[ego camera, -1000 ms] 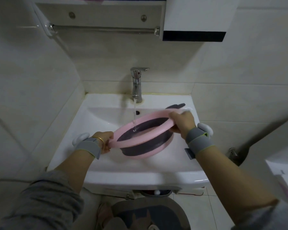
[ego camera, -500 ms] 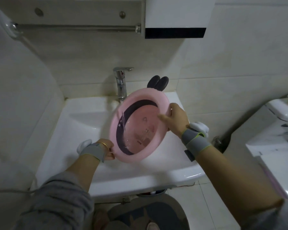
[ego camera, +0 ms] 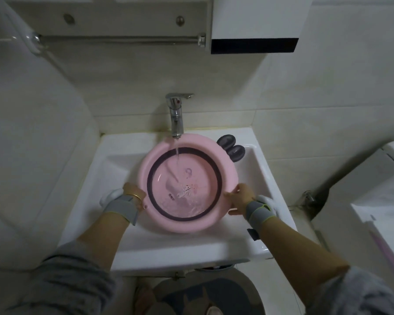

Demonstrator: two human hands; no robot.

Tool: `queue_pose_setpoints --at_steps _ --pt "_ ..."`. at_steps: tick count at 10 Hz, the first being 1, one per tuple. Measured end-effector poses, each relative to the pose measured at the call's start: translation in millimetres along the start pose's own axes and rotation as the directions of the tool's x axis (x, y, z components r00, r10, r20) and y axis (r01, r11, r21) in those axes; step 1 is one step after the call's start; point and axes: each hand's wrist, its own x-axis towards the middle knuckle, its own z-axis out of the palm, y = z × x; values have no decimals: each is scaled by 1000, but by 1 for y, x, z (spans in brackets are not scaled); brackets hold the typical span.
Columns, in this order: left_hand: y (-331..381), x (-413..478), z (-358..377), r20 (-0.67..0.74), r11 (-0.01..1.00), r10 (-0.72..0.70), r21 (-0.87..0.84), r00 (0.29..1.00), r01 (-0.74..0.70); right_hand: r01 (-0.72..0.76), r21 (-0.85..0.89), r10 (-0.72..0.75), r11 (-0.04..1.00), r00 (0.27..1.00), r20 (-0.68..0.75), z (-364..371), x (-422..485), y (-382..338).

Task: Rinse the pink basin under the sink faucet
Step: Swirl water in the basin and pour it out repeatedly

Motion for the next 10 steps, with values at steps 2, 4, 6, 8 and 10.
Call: queue_pose_setpoints --at_steps 2,4,6,8,10 --pt "5 -8 -24 -88 984 141 119 986 -130 -195 176 154 965 963 220 22 6 19" --pt "14 -27 -36 -256 978 206 67 944 -196 -362 212 262 908 884 387 22 0 25" --pt "27 -38 -45 -226 978 208 41 952 -204 -349 149 261 925 871 415 3 -5 12" --pt "10 -22 -42 -139 974 77 -201 987 -104 -233 234 166 944 947 274 -22 -9 -24" --pt "0 -36 -28 -46 932 -33 -361 998 14 66 183 -79 981 995 68 -33 -19 -69"
